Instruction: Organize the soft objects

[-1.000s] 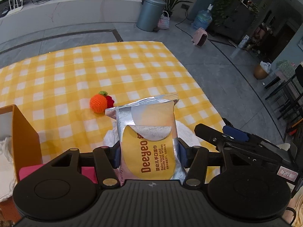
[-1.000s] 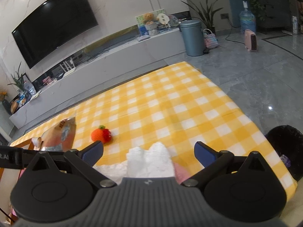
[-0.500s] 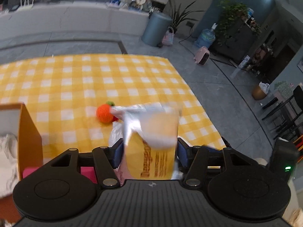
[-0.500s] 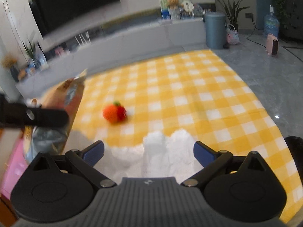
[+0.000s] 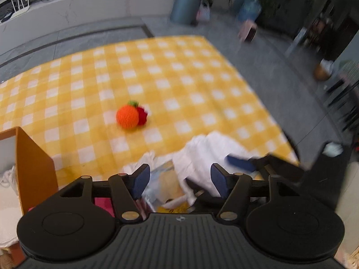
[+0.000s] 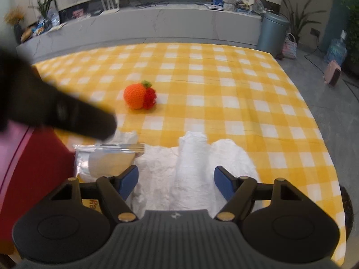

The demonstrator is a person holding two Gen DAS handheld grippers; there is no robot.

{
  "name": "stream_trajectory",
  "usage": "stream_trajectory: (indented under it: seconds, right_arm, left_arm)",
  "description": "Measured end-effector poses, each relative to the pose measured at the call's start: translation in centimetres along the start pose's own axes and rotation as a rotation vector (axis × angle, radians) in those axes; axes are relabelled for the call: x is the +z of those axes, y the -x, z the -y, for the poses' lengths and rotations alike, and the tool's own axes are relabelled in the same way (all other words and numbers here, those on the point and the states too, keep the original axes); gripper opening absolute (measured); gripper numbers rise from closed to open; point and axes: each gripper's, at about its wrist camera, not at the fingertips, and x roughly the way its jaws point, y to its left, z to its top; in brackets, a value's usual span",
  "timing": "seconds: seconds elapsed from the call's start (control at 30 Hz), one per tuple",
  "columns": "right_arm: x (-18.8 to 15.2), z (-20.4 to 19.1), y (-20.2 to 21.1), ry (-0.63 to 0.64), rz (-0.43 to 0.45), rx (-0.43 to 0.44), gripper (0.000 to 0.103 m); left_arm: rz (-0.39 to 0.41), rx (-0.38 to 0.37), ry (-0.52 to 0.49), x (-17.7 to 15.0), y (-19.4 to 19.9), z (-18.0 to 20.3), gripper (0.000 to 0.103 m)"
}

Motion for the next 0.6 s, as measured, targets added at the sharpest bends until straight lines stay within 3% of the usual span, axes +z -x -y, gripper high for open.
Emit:
stream_trajectory:
  seconds: [0.13, 0.27, 0.37, 0.47, 0.6]
  right_arm:
    - [-0.4, 2.5, 2.4, -0.067, 0.067, -0.039, 0.075]
    - [-1.1, 6.7, 5.3, -0.244, 0.162, -0.041, 0.078]
    - [-1.9, 8.9, 6.0, -0.345, 0.183, -0.05, 0.078]
    - [-2.3, 9.9, 6.1, -0.41, 0.185, -0.047, 0.078]
    - [-2.4, 10.1, 6.4, -0.418, 0.209, -0.016, 0.078]
  left_arm:
    - [-0.043, 0.009, 0.035, -1.0, -0.1, 0.4, 0.074]
    - [-0.117, 0.018, 0.086, -1.8, -0.3, 1.9, 0.074]
    - [-0.163, 0.026, 0.08, -2.7, -1.1, 3.9, 0.074]
    - [-0.198, 0.192, 0.037, -3.4, -2.8, 6.1, 0.074]
    - [-0.139, 0.41, -0.023, -4.2, -4.8, 8.4, 0.074]
